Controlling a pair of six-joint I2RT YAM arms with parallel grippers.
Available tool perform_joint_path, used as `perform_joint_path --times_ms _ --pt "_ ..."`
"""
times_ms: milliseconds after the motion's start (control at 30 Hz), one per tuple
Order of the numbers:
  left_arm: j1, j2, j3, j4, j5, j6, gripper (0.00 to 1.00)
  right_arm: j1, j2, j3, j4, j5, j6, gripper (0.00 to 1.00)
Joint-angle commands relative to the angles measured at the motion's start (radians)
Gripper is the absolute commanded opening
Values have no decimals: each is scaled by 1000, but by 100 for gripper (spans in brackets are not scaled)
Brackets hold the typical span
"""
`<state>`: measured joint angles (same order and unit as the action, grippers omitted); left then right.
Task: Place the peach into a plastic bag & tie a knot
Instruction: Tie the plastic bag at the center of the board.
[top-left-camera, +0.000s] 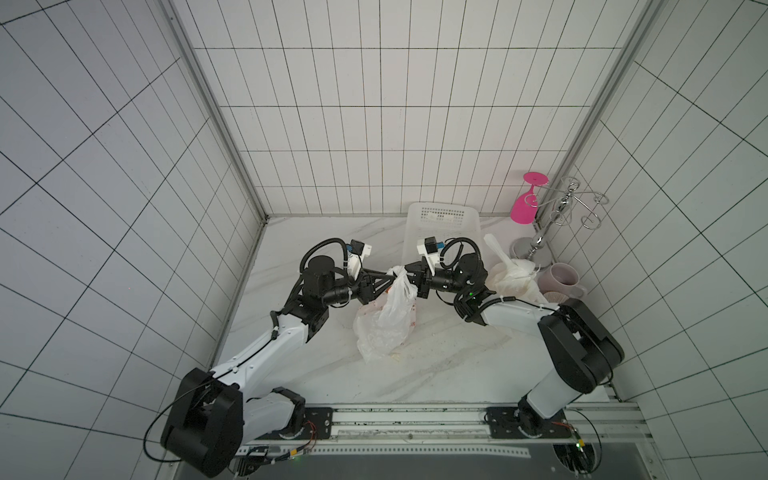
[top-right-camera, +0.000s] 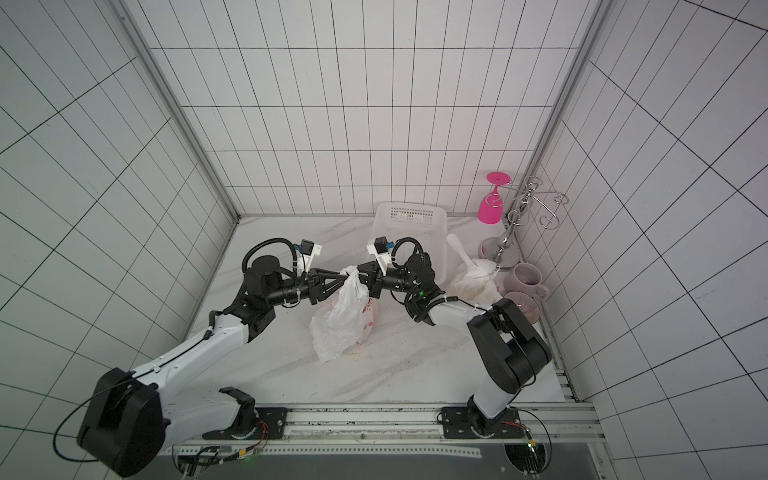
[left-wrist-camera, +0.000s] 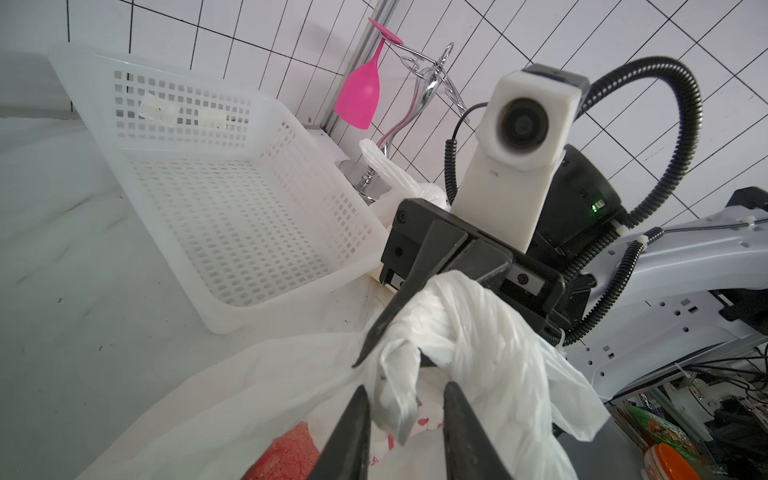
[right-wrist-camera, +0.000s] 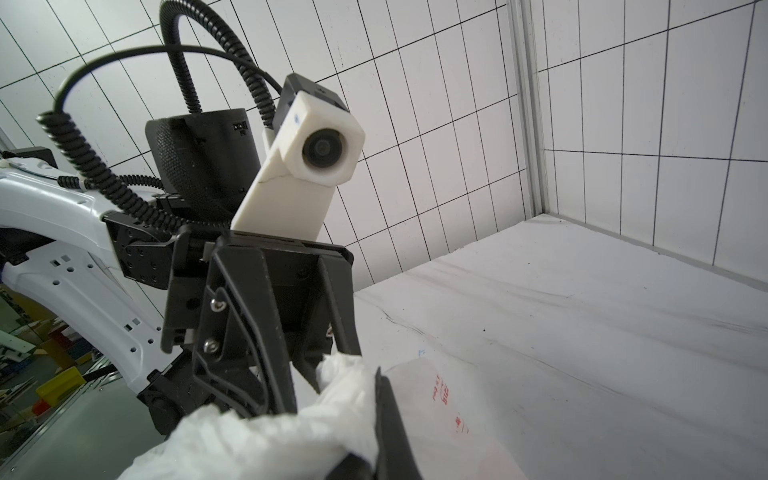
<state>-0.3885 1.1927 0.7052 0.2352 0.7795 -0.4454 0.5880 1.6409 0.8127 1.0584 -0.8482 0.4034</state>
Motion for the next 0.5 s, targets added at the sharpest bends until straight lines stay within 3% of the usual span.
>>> perform_joint_path --times_ms 0,300,467 --pt "21 -1 33 32 -7 -2 33 8 -27 92 24 -23 -9 0" --pt "22 21 51 37 31 10 9 16 -23 101 25 -25 -5 0" --pt "23 11 44 2 42 34 24 16 -22 105 25 -24 -3 0"
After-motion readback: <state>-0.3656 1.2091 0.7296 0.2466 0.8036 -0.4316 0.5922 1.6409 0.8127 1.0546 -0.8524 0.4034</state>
